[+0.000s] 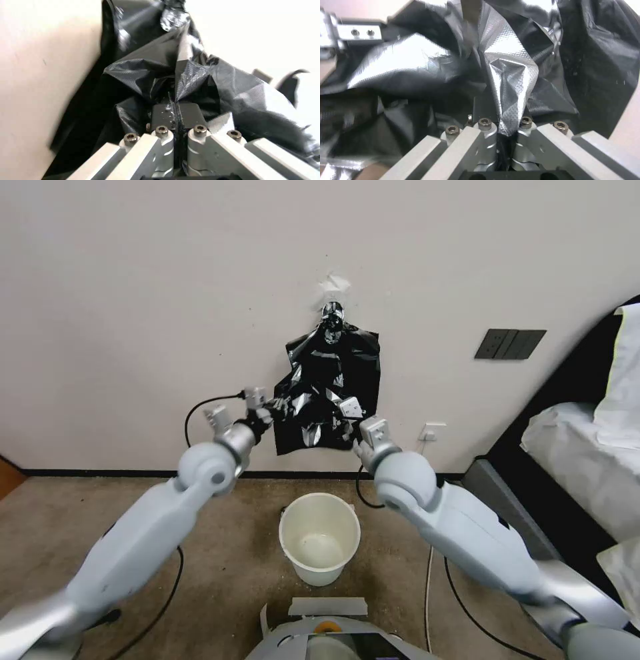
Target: Place a trash bag onto the trash bin.
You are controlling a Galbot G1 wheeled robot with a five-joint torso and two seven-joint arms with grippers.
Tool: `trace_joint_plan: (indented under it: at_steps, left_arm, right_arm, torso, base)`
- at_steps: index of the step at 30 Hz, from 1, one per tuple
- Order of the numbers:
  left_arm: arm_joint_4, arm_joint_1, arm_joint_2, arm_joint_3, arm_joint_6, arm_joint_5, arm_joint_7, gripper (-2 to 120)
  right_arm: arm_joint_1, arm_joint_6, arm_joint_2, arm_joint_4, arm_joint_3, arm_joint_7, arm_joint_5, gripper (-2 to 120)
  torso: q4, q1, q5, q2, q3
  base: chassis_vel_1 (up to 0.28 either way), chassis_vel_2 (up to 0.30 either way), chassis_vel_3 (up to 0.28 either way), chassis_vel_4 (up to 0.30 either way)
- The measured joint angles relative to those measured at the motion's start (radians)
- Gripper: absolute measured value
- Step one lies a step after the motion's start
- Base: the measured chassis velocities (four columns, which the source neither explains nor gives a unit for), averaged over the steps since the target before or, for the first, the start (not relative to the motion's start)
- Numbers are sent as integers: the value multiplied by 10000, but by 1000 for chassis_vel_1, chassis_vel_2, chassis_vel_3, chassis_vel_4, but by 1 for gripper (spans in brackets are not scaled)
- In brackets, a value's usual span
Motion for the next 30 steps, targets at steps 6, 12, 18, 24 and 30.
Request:
trace_joint_plan:
  at_steps: [6,12,18,24,30]
  left_arm:
    - [-533,529,-352,-275,337,-657,-808,0]
    - [-542,1281,-841,-183,636,-629,-1075,0]
    - [-850,1948,-1503,-22,947,-653,-1787,0]
    - [-1429,2969,-2108,-100,1250,-426,-2167,0]
    - [-1527,3493,-2507,-63,1277,8,-2139,0]
  right_arm:
    - [-2008,0,-570,844,1099,-190,252,0]
    - [-3752,4,-735,1097,1826,-494,-308,0]
    - [-4911,10,-1009,1100,2439,-784,-715,0]
    - [-5853,15,-843,1075,2696,-959,-1152,0]
    - [-6294,16,-599,1060,2385,-1003,-1535,0]
  torso:
    - [-7,0,4,0,1]
    - [0,1,2,0,1]
    - [-4,1,2,0,1]
    - [-1,0,2,0,1]
    - [-2,0,1,0,2]
  base:
    - [0,0,0,0]
    - [0,0,0,0]
    - [0,0,0,0]
    - [0,0,0,0]
    - [0,0,0,0]
